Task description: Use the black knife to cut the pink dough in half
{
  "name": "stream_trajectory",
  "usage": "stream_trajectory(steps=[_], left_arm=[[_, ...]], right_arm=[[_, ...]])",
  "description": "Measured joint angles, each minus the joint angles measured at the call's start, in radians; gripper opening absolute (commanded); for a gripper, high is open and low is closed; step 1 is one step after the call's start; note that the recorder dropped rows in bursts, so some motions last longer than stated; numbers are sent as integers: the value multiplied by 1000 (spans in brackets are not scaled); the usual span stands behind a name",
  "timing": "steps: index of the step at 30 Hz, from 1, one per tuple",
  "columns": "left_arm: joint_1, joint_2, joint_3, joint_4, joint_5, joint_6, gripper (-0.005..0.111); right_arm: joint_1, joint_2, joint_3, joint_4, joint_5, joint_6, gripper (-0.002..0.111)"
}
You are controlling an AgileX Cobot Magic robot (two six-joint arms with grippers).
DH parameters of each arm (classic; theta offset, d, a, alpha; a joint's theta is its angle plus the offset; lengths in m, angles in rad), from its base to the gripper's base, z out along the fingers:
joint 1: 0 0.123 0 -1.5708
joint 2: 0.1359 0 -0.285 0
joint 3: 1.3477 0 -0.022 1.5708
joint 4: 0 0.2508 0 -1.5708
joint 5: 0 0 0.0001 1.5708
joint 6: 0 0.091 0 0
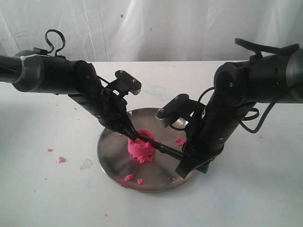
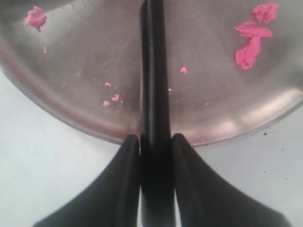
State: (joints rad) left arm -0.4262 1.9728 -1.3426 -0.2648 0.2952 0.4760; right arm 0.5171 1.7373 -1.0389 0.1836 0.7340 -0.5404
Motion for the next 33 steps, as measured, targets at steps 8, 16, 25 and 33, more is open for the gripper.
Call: stream_trajectory(steps=[8, 16, 25, 33], left_arm=[[0, -56, 0, 2, 0, 0, 0], [0, -58, 0, 4, 2, 0, 0], [0, -58, 0, 4, 2, 0, 0], [0, -58, 4, 4, -3, 0, 0]], right_arm=[[0, 0, 0, -2, 0, 0, 0], [0, 0, 0, -2, 0, 0, 0], [0, 0, 0, -2, 0, 0, 0], [0, 0, 0, -2, 0, 0, 0]])
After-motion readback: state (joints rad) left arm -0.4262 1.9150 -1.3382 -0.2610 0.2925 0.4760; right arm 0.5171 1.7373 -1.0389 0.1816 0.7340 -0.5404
